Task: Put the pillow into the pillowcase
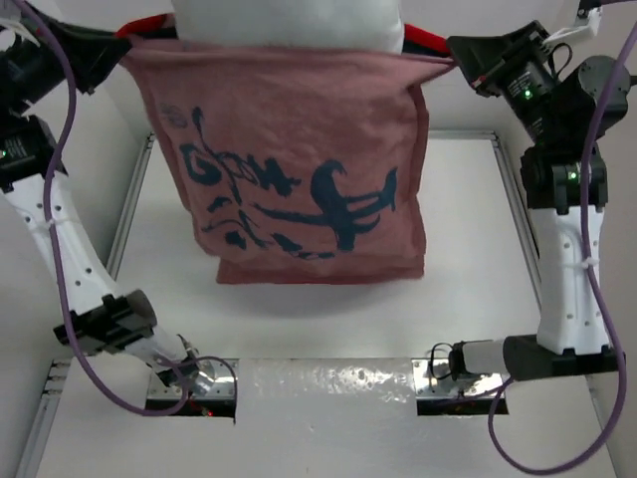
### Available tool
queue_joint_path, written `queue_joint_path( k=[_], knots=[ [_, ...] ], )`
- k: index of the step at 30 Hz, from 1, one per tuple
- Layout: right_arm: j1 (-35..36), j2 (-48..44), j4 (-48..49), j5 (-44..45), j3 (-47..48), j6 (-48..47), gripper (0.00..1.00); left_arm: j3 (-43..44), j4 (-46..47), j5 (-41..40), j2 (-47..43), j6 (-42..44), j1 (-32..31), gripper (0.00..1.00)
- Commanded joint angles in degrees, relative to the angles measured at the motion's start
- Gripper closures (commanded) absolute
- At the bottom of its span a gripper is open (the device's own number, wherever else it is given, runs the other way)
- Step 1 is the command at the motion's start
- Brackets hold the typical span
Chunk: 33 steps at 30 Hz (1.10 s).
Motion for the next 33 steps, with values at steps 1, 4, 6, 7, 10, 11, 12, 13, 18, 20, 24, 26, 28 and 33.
queue_joint_path(
  k=[1,4,6,7,10,11,12,13,18,20,24,26,28,33],
  knots=[
    [-5.0,0.9,9.9,1.2,-3.4,7.1,1.0,7.6,-15.9,-8.3,7.7,11.4,1.1,1.0],
    [-4.8,20.2,1.1,4.0,46.0,7.0,1.0,38.0,5.1,-6.4,18.4,-11.7,10.5,1.0],
    [-4.9,8.8,1.3,6.6,29.5,1.5,1.0,19.0,-3.9,-5.3,12.2,7.0,5.6,1.0],
    [-4.9,1.2,4.4,6.2,12.0,0.7,1.0,6.4,-17.6,-7.0,1.8,17.9,2.2,1.0],
    [-5.4,-7.0,16.4,7.2,-22.0,5.7,1.0,-7.0,-30.7,-15.1,1.2,31.6,-2.3,1.0],
    [-5.4,-4.3,9.3,4.9,-16.6,4.2,1.0,0.5,-32.4,-11.0,4.6,29.6,-1.3,1.0],
    [-5.4,-0.8,7.5,2.0,1.9,4.1,1.0,21.9,-26.7,-9.7,8.9,19.1,1.5,1.0],
    [-5.0,8.4,6.2,2.1,15.0,4.2,1.0,30.1,-16.6,-8.7,15.2,9.4,3.9,1.0],
    [-5.2,4.5,-3.4,5.2,10.2,-1.0,1.0,0.2,-9.8,-10.5,2.4,19.6,-1.9,1.0],
    [-5.9,-6.8,21.2,7.4,-18.5,9.4,1.0,-6.9,-9.9,-10.7,-1.0,18.5,-3.5,1.0],
    [-8.5,11.3,0.1,3.1,30.8,3.9,1.0,35.7,4.8,-8.1,17.2,-5.2,4.9,1.0],
    [-8.5,12.7,1.0,-0.7,32.6,6.2,1.0,32.3,5.3,-4.8,14.0,-3.8,3.1,1.0],
    [-5.3,3.9,12.6,-5.2,7.3,7.4,1.0,8.1,8.3,-7.4,1.1,3.1,-1.4,1.0],
    [12.0,5.8,-0.5,-7.1,-2.9,-10.3,0.9,12.1,-0.3,-6.1,3.6,6.9,-5.2,1.0]
  ],
)
